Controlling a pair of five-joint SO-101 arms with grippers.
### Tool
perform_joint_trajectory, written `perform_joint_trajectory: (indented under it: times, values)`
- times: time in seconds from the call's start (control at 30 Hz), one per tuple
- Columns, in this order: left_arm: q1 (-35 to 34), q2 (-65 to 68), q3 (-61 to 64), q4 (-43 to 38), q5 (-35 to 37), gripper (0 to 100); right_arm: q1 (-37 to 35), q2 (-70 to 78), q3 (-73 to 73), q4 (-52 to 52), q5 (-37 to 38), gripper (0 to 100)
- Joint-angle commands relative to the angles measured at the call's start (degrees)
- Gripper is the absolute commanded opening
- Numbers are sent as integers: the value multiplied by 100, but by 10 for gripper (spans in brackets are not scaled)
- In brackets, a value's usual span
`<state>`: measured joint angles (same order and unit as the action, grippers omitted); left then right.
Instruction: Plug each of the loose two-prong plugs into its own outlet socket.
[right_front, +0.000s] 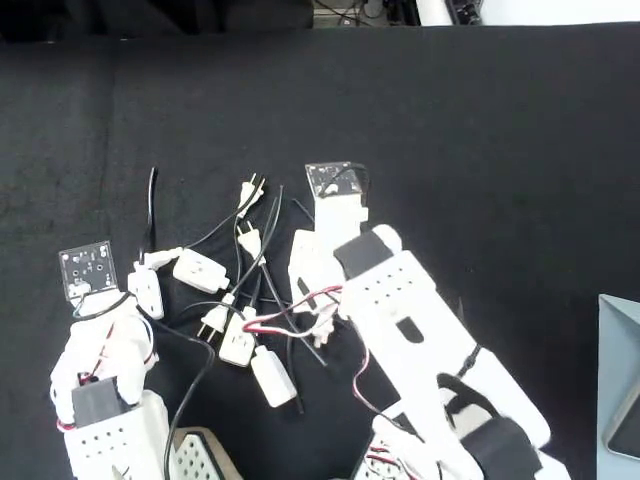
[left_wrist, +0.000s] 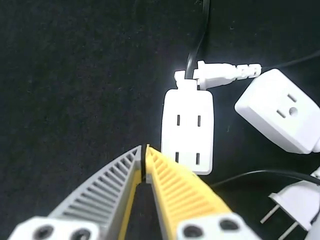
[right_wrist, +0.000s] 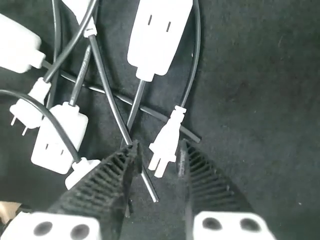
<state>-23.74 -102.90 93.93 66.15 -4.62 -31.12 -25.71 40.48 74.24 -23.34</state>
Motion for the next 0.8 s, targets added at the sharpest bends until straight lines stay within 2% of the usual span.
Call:
perform_joint_trajectory:
  times: [0.0, 0.43, 0.77]
  values:
    - [-31, -9, -31, -88, 9, 30, -97, 154, -330, -70, -229, 111]
    - [-31, -9, -31, -88, 9, 30, -88, 1736, -690, -44, -360, 110]
    - [-31, -9, -22, -88, 9, 30, -88, 2158, -690, 193, -369, 110]
